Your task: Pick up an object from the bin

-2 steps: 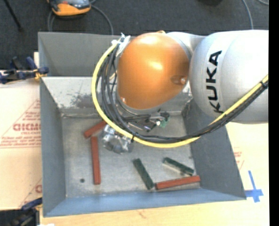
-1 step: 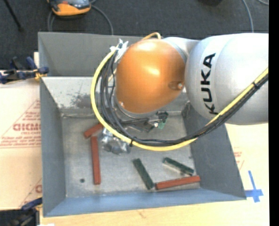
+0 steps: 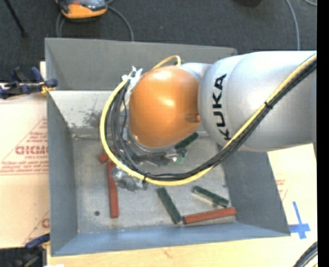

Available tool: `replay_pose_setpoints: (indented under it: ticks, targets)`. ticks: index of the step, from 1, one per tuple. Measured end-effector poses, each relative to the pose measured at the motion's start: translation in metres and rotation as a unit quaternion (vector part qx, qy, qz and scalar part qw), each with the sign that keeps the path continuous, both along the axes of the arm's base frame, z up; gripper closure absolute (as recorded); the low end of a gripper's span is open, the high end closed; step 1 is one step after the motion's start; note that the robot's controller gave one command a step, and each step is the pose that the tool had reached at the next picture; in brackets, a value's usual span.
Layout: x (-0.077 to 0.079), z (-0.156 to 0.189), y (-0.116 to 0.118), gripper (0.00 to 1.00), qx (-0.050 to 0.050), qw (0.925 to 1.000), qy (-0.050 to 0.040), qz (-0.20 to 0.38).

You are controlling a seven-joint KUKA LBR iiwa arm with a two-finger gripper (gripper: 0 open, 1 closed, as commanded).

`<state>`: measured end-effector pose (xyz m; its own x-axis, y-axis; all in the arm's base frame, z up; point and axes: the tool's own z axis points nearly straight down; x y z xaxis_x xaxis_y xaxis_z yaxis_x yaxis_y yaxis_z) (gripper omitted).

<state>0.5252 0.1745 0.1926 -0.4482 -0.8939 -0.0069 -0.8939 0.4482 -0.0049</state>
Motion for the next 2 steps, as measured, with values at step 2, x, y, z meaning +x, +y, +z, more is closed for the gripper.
replay_pose_setpoints:
  ticks: [2]
  targets:
    - [-0.0268, -0.0378, 0.0076, 0.0, 0.0, 0.9996, 0.0029, -0.028]
